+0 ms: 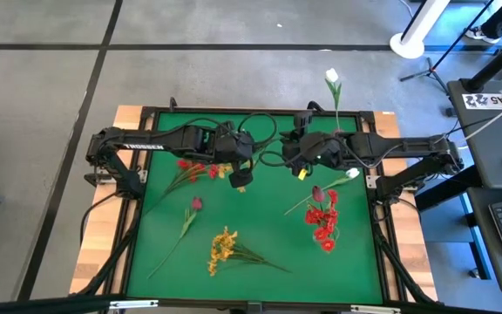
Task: Sort flowers into vase by color
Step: Put the top yellow flowers into the purple vase
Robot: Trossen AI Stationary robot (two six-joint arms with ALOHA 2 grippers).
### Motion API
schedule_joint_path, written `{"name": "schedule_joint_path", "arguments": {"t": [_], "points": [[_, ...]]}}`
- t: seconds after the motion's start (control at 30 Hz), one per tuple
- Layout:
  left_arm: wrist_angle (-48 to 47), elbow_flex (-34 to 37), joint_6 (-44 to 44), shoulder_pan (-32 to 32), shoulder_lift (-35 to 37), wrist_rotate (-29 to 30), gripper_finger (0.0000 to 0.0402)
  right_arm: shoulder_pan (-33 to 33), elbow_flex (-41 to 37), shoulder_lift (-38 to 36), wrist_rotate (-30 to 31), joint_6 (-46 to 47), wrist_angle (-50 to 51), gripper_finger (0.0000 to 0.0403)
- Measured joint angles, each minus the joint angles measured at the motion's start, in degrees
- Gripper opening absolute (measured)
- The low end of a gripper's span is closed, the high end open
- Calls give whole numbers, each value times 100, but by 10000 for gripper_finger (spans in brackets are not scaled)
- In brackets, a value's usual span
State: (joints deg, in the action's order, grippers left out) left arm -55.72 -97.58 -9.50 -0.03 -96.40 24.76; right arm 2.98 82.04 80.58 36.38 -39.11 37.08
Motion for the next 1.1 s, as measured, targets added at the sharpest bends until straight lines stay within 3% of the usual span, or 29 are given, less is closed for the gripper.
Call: {"name": "schedule_joint_path", "arguments": {"t": [0.17, 0.3, 0.57, 0.83, 0.97, 1.1], "points": [[0, 0, -10, 2, 0, 12, 0, 4, -4, 0, -40, 4, 204, 12], [28, 0, -28, 1, 0, 117, 11, 4, -4, 0, -33, 128, 294, 17], [68, 0, -46, -167, 2, 620, 87, -2, -4, 0, 59, 313, 570, 11], [41, 0, 109, -668, 288, 2422, 141, -74, -4, -148, 299, 687, 647, 9], [81, -1, 112, -966, 689, 2948, 154, -294, -4, -426, -80, 1124, 643, 6], [304, -9, 129, -1254, 1066, 2980, 156, -660, -4, -851, -871, 1718, 618, 7]]}}
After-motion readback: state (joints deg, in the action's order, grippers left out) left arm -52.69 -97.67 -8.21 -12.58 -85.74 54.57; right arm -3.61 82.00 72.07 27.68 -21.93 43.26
